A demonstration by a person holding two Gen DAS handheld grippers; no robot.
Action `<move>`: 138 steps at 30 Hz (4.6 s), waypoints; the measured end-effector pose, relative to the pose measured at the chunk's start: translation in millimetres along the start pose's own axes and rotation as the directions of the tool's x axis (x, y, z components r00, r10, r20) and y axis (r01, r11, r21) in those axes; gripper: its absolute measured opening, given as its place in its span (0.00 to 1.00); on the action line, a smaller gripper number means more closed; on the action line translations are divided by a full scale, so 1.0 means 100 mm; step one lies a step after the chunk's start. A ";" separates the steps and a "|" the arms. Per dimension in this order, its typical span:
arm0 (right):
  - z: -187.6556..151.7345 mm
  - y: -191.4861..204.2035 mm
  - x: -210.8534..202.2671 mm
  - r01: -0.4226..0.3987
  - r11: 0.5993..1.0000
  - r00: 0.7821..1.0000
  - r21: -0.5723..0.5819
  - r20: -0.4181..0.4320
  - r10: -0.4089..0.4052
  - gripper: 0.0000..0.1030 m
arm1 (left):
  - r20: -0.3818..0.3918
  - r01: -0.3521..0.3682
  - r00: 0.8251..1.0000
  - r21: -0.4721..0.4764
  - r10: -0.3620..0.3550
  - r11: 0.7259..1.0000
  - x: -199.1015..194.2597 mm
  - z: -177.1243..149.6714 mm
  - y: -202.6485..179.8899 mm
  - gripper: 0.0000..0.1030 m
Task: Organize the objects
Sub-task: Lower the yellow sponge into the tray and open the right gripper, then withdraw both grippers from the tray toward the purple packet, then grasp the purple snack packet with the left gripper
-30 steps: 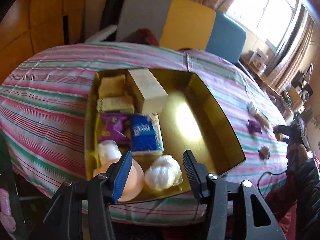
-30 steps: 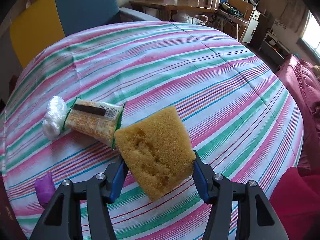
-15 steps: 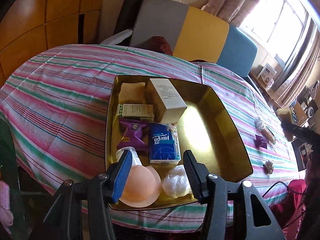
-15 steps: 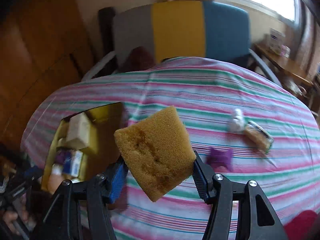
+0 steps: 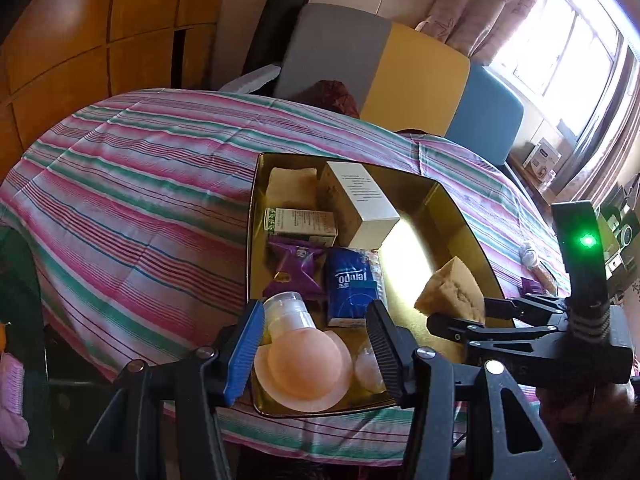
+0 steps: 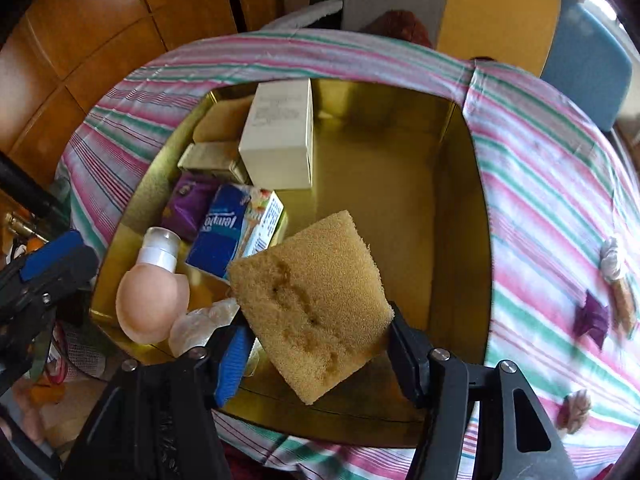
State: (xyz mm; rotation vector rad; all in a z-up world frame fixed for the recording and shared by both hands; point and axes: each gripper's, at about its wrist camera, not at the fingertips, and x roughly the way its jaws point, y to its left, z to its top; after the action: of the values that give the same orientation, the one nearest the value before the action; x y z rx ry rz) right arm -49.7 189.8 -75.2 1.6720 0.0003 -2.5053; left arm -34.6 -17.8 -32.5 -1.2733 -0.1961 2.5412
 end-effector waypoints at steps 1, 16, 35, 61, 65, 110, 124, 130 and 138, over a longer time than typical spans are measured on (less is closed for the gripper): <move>-0.01 0.00 0.02 0.000 1.000 1.000 0.006 -0.005 0.000 0.62 | -0.002 -0.003 1.000 0.000 0.003 1.000 0.01 0.00 0.00 0.52; -0.14 -0.02 0.08 -0.050 0.998 0.999 0.027 -0.009 0.051 0.87 | 0.029 -0.065 0.998 0.042 0.063 0.997 -0.06 0.00 -0.04 0.52; -0.28 -0.99 -0.76 -0.066 0.965 0.971 0.255 0.239 0.004 0.91 | 0.033 -0.074 0.997 0.163 0.069 0.984 -0.08 0.04 -0.42 0.52; -1.30 -3.78 -1.09 0.001 0.578 0.919 0.816 0.227 -0.322 0.92 | 0.013 -0.017 1.000 0.425 0.013 0.905 0.07 0.23 -1.55 0.52; -1.32 -3.77 -1.06 -0.020 0.571 0.927 0.821 0.230 -0.298 0.92 | -0.005 0.007 1.000 0.462 -0.006 0.887 0.15 0.25 -1.80 0.52; -1.64 -4.04 -0.95 -0.220 0.390 0.946 0.894 0.294 -0.138 0.97 | -0.373 0.354 0.928 0.865 -0.017 0.355 1.88 -0.28 -4.34 0.60; -1.65 -4.07 -0.95 -0.195 0.401 0.949 0.895 0.275 -0.154 0.97 | -0.474 0.427 0.877 0.705 -0.071 0.567 2.03 -0.24 -4.16 0.32; -1.61 -4.06 -0.90 -0.163 0.419 0.959 0.893 0.243 -0.145 0.97 | -0.440 0.423 0.885 0.623 -0.151 0.658 1.46 -0.17 -3.85 0.32; -1.55 -4.01 -0.83 -0.080 0.455 0.969 0.887 0.176 -0.171 0.97 | -0.332 0.429 0.899 0.548 -0.284 0.718 0.72 0.13 -3.44 0.32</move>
State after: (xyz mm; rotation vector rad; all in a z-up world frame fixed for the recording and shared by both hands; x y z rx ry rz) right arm 80.8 607.0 -87.6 1.5200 -1.6114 -2.9136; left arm -18.3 331.4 5.9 -1.1006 0.3746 1.8637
